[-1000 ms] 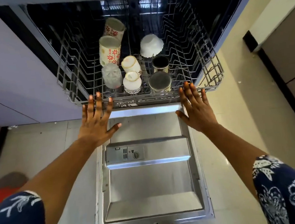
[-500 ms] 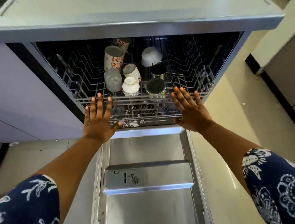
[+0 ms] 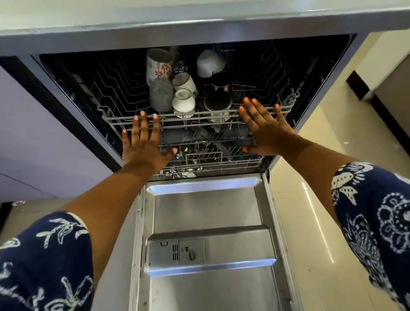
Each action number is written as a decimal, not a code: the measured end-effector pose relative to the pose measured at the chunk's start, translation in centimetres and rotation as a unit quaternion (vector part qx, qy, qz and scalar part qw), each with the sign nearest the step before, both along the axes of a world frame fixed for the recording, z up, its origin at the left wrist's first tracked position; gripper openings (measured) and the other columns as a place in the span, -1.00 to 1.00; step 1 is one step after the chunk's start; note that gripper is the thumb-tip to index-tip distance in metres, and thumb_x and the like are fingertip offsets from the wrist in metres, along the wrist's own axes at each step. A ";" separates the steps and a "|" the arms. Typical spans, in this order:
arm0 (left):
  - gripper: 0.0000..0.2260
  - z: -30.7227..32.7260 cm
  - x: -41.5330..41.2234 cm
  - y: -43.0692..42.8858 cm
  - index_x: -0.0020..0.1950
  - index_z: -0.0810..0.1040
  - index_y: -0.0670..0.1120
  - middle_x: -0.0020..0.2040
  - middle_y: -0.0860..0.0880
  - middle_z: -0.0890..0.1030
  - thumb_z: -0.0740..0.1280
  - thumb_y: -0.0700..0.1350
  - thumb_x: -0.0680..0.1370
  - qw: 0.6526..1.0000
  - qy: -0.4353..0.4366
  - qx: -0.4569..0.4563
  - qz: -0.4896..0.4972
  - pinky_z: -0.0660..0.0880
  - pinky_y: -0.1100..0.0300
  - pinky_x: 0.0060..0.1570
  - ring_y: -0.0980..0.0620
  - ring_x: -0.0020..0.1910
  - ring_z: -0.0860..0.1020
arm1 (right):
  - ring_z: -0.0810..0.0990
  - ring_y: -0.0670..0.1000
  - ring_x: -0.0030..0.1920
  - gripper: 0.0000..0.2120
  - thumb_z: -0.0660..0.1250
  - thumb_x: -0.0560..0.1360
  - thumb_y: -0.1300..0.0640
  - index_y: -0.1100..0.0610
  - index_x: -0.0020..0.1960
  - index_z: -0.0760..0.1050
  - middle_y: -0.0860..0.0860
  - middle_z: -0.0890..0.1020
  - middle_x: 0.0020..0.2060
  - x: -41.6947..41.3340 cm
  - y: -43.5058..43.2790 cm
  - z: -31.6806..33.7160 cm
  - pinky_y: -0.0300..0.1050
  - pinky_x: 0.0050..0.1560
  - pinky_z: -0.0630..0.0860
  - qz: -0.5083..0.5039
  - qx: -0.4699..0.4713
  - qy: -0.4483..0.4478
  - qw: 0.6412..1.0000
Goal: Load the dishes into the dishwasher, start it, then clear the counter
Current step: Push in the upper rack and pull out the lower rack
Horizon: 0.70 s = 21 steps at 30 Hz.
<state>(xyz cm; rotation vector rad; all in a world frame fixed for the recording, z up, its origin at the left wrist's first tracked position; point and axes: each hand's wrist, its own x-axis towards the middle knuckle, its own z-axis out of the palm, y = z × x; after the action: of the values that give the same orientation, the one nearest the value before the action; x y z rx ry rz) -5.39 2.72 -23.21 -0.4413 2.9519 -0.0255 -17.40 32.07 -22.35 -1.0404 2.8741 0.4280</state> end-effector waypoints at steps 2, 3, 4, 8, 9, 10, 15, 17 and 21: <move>-0.16 0.4 -0.5 0.1 0.49 -0.42 0.05 0.49 -0.07 -0.43 0.06 0.38 0.50 1.000 -0.001 0.010 -0.009 -0.26 -0.14 0.46 -0.07 0.47 -0.40 | -0.35 0.04 0.49 0.01 0.17 0.43 -0.37 0.04 0.46 -0.46 -0.02 -0.48 0.40 -0.9 0.2 0.7 0.28 0.42 -0.18 -0.005 0.020 -0.016 1.000; -0.15 0.5 -0.7 0.1 0.49 -0.42 0.05 0.50 -0.07 -0.43 0.08 0.37 0.50 1.000 -0.002 0.015 -0.011 -0.24 -0.15 0.46 -0.07 0.48 -0.39 | -0.37 0.04 0.48 0.02 0.18 0.42 -0.37 0.04 0.46 -0.47 -0.01 -0.48 0.41 -1.2 0.1 1.0 0.28 0.42 -0.19 -0.008 0.031 -0.026 0.999; -0.15 0.7 -0.8 0.2 0.49 -0.41 0.05 0.50 -0.07 -0.43 0.09 0.37 0.50 1.000 -0.005 0.018 -0.011 -0.23 -0.15 0.46 -0.07 0.48 -0.38 | -0.38 0.04 0.48 0.03 0.19 0.42 -0.37 0.04 0.45 -0.48 0.00 -0.48 0.42 -1.4 0.1 1.1 0.28 0.42 -0.20 -0.011 0.039 -0.035 0.999; -0.11 1.1 -0.7 0.1 0.47 -0.44 0.06 0.49 -0.06 -0.45 0.12 0.38 0.49 0.999 -0.042 0.013 -0.005 -0.23 -0.15 0.46 -0.05 0.49 -0.37 | -0.40 0.05 0.47 0.06 0.22 0.41 -0.36 0.04 0.45 -0.50 -0.02 -0.55 0.34 -0.9 -0.1 1.3 0.29 0.42 -0.19 -0.018 0.058 -0.046 0.997; -0.10 1.3 -0.7 0.0 0.47 -0.45 0.06 0.49 -0.05 -0.45 0.12 0.39 0.48 0.999 -0.051 0.012 -0.006 -0.23 -0.15 0.46 -0.05 0.49 -0.37 | -0.40 0.05 0.47 0.07 0.23 0.40 -0.36 0.04 0.45 -0.49 -0.02 -0.56 0.33 -0.8 -0.2 1.5 0.29 0.42 -0.19 -0.020 0.062 -0.049 0.997; -0.10 1.7 -0.7 0.0 0.47 -0.45 0.07 0.49 -0.04 -0.44 0.13 0.39 0.47 0.998 -0.059 0.011 -0.007 -0.23 -0.15 0.46 -0.04 0.49 -0.37 | -0.40 0.05 0.47 0.07 0.24 0.40 -0.35 0.04 0.45 -0.49 -0.02 -0.55 0.34 -0.6 -0.3 1.7 0.29 0.42 -0.18 -0.023 0.064 -0.053 0.996; -0.07 2.7 -0.4 -0.1 0.48 -0.43 0.08 0.50 -0.02 -0.42 0.17 0.39 0.46 0.997 -0.079 0.020 -0.004 -0.22 -0.16 0.46 -0.02 0.50 -0.33 | -0.40 0.06 0.47 0.11 0.30 0.38 -0.32 0.05 0.46 -0.48 0.03 -0.47 0.44 0.0 -0.8 2.2 0.26 0.42 -0.20 -0.043 0.061 -0.061 0.995; -0.06 3.0 -0.3 0.2 0.49 -0.42 0.07 0.50 -0.03 -0.41 0.21 0.36 0.46 0.996 -0.082 0.025 0.001 -0.19 -0.17 0.47 -0.03 0.51 -0.32 | -0.40 0.07 0.47 0.13 0.33 0.37 -0.31 0.05 0.46 -0.47 0.04 -0.46 0.44 0.3 -1.1 2.2 0.27 0.43 -0.19 -0.056 0.060 -0.064 0.995; -0.06 3.3 -0.4 0.7 0.51 -0.37 0.07 0.52 -0.02 -0.38 0.28 0.29 0.47 0.996 -0.073 0.039 0.015 -0.17 -0.18 0.47 -0.04 0.51 -0.29 | -0.39 0.09 0.47 0.14 0.35 0.36 -0.29 0.06 0.47 -0.46 0.06 -0.45 0.45 1.0 -1.5 2.2 0.27 0.43 -0.19 -0.075 0.049 -0.063 0.994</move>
<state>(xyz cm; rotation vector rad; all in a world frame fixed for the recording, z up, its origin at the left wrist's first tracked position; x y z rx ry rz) -5.79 3.46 -19.91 -0.4519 2.7917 0.0584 -16.43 30.58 -20.15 -0.7991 2.7632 0.4693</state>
